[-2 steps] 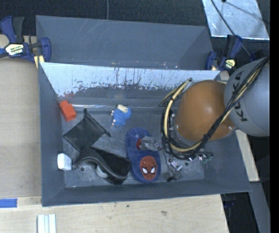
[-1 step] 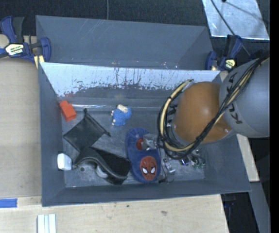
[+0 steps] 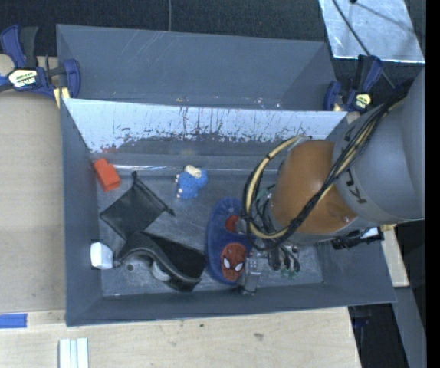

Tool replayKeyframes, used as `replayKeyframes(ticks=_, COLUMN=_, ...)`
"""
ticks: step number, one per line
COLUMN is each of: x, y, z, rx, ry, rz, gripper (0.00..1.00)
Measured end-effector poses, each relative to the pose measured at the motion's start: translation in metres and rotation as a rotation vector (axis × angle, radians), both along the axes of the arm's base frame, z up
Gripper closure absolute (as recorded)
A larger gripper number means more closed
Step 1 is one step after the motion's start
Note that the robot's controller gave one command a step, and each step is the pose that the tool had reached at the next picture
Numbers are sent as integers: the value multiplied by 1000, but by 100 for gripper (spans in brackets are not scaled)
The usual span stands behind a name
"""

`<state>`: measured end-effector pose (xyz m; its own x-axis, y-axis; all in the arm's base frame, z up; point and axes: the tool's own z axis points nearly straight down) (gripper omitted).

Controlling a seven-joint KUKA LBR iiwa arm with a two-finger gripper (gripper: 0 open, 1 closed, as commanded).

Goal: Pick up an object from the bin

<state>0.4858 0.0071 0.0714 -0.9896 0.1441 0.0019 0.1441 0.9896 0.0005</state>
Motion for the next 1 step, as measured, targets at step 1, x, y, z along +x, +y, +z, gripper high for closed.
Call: replayKeyframes(ticks=1, x=71, y=-16, z=1, rx=0, ry=-5, rz=-187, gripper=0)
